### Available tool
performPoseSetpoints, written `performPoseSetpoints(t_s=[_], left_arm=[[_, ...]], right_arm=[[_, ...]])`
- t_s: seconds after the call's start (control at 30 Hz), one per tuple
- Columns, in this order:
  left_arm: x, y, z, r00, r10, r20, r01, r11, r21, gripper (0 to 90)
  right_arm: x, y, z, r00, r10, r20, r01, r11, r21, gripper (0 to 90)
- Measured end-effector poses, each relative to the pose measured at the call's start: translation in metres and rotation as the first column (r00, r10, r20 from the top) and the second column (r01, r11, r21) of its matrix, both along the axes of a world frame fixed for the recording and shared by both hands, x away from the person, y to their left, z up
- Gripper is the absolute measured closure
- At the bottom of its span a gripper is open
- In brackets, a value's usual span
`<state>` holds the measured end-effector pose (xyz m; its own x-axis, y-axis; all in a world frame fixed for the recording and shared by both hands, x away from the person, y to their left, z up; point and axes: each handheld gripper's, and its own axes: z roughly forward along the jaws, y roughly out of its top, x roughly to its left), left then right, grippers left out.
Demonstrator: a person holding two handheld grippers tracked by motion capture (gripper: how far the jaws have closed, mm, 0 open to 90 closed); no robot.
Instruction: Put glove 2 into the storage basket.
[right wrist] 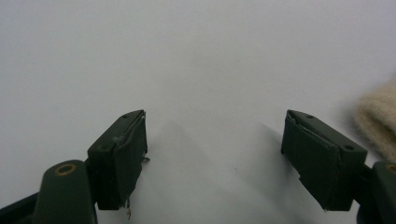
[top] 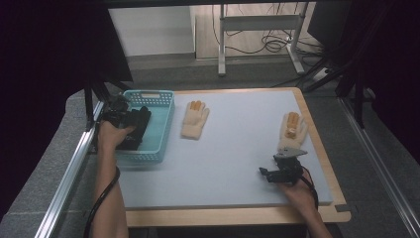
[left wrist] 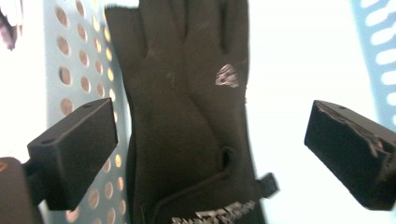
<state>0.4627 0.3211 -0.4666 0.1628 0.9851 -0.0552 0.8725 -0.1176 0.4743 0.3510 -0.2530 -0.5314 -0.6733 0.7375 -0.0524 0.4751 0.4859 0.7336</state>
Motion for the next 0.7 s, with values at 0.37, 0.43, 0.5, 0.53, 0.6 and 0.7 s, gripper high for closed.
performPoseSetpoints(t_s=[0.37, 0.43, 0.5, 0.53, 0.6, 0.7], left_arm=[[-0.033, -0.026, 0.030, 0.9774, -0.109, 0.181, 0.121, 0.9910, -0.058, 0.1], [-0.041, -0.038, 0.034, 0.9659, -0.148, 0.212, 0.162, 0.9856, -0.048, 0.0], [-0.047, -0.048, 0.038, 0.9551, -0.185, 0.232, 0.196, 0.9803, -0.026, 0.0], [-0.052, -0.055, 0.040, 0.9475, -0.206, 0.245, 0.216, 0.9763, -0.015, 0.0], [-0.059, -0.065, 0.043, 0.9350, -0.232, 0.268, 0.245, 0.9694, -0.014, 0.0], [-0.072, -0.082, 0.047, 0.9115, -0.274, 0.306, 0.294, 0.9555, -0.020, 0.0]], right_arm=[[0.000, 0.000, 0.000, 1.0000, 0.000, 0.000, 0.000, 1.000, -0.001, 22.2], [0.000, 0.000, 0.000, 1.0000, 0.001, 0.001, -0.001, 1.000, -0.001, 22.2], [0.000, 0.000, 0.000, 1.0000, 0.001, 0.001, -0.001, 1.000, -0.001, 22.2], [0.000, 0.000, 0.000, 1.0000, 0.000, 0.001, 0.000, 1.000, -0.001, 22.2], [0.000, 0.000, 0.000, 1.0000, 0.001, 0.001, -0.001, 1.000, -0.001, 22.2], [0.000, 0.000, 0.000, 1.0000, 0.001, 0.001, -0.001, 1.000, -0.001, 22.2]])
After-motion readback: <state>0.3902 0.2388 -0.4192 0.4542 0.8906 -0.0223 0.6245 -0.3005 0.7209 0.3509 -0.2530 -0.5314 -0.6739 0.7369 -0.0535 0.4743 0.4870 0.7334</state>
